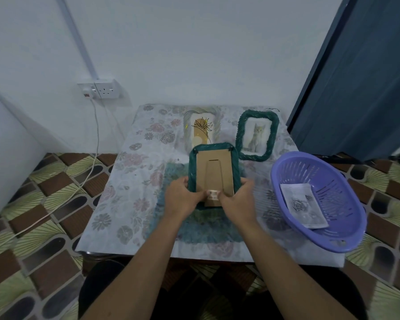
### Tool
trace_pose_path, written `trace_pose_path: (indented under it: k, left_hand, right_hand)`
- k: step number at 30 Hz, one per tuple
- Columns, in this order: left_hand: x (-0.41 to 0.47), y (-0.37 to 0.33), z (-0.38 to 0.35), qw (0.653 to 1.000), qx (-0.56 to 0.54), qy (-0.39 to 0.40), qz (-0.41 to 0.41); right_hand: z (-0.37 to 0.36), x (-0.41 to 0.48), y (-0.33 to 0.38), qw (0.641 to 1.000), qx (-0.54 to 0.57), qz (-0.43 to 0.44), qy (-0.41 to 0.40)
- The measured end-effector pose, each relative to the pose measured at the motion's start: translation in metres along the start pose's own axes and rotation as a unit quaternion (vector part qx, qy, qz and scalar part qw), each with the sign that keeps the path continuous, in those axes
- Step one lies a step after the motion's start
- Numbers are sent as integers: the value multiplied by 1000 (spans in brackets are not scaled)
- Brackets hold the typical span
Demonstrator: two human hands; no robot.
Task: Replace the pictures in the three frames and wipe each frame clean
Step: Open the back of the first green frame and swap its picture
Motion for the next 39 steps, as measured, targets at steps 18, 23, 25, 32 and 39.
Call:
trace_pose_path:
  k: [18,23,25,32,39]
  left_hand:
    - [6,105,-50,989,109,79,67]
    - [11,110,-53,981,141,110,76]
    - [10,106,-51,979,149,116,82]
    - [24,97,-42,976,165,106,89]
    - [63,81,-40,992,119,44,-20]
  right_hand:
    - [-41,20,-65,930,-367,-6,25]
    - [-42,27,-62,910,-411,47,31]
    - [-44,32,-63,906,-413,72,54]
    - [-58,53,-69,871,-454,143,120]
    - [-64,56,-77,871,-444,175,118]
Point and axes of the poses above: each hand's wrist, its own x-axis towards the middle knuckle, its own z-axis out of the back of the hand, y = z × x, the point moved 9 cm from there along x, towards the middle knuckle, and after that the axes turned 6 degrees about -z, right-handed, at the moved point
